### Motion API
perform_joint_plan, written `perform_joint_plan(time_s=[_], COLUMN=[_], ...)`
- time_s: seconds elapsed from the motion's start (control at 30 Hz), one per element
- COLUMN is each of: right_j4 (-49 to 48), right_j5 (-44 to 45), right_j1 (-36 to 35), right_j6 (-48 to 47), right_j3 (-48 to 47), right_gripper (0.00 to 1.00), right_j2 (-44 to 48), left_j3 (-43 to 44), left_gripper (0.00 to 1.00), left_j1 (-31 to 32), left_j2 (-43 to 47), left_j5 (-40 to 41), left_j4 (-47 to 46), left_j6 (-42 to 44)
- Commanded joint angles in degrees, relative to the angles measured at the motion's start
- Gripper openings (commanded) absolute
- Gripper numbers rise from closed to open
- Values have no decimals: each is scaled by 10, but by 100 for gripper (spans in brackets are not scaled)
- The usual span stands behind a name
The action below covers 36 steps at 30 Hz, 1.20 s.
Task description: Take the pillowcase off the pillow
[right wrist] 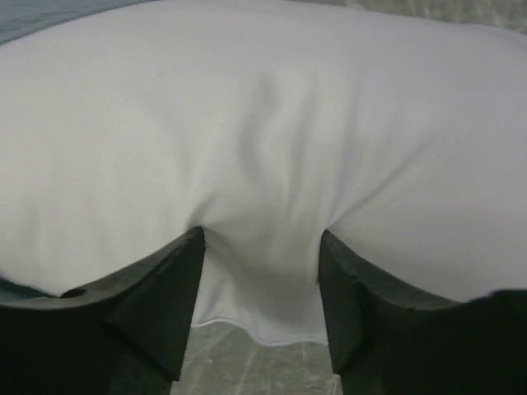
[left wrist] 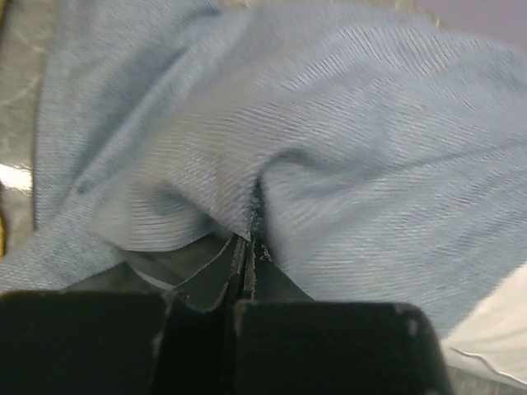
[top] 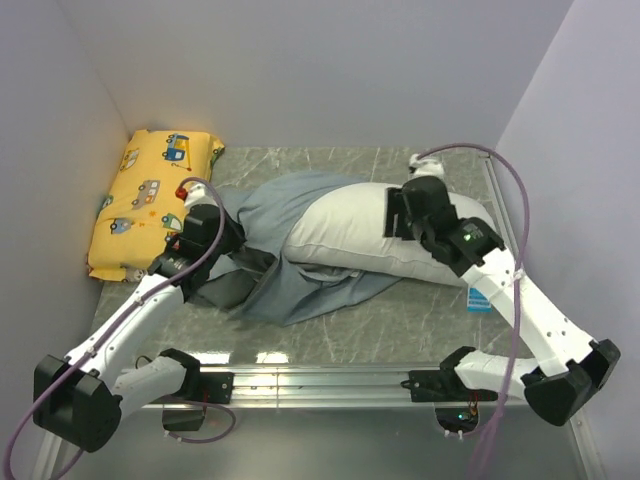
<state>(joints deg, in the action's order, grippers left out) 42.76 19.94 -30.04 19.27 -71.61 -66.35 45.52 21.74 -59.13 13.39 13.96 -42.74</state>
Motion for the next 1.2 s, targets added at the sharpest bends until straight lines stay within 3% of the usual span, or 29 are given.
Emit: perform_joint_plan(time_s=[0.0, 0.23, 0.4, 0.47, 0.57, 0.63, 0.7, 1.03, 1.17], right_j4=[-82, -129, -115, -117, -125, -114, -99, -68, -69], right_j5=[31, 84, 148, 156, 169, 198, 212, 161, 102], right_j1=[-100, -261, -274, -274, -270, -268, -259, -192, -175], right_j6=[-40, -138, -123, -107, -88, -81, -69, -29, -22], right_j3=[-13, -34, -69, -56, -36, -31, -20, 81, 97], right_gripper=[75, 91, 92, 92, 81, 36, 0, 0, 0], right_j2=[26, -98, -245, -260, -269, -271, -255, -15, 70], left_j3=[-2, 12, 24, 46, 74, 93, 107, 151, 171], left_gripper=[0, 1, 1, 0, 0, 0, 0, 1, 0], left_j1=[25, 57, 59, 58, 34, 7, -17, -159, -170], left_j2=[-3, -15, -19, -22, -37, -51, -60, -141, -182], left_j5=[6, 16, 29, 52, 58, 34, 31, -33, -48], left_j4=[-46, -46, -36, -18, -14, -19, -17, -43, -49], left_j6=[-9, -9, -9, 0, 11, 12, 15, 2, -5])
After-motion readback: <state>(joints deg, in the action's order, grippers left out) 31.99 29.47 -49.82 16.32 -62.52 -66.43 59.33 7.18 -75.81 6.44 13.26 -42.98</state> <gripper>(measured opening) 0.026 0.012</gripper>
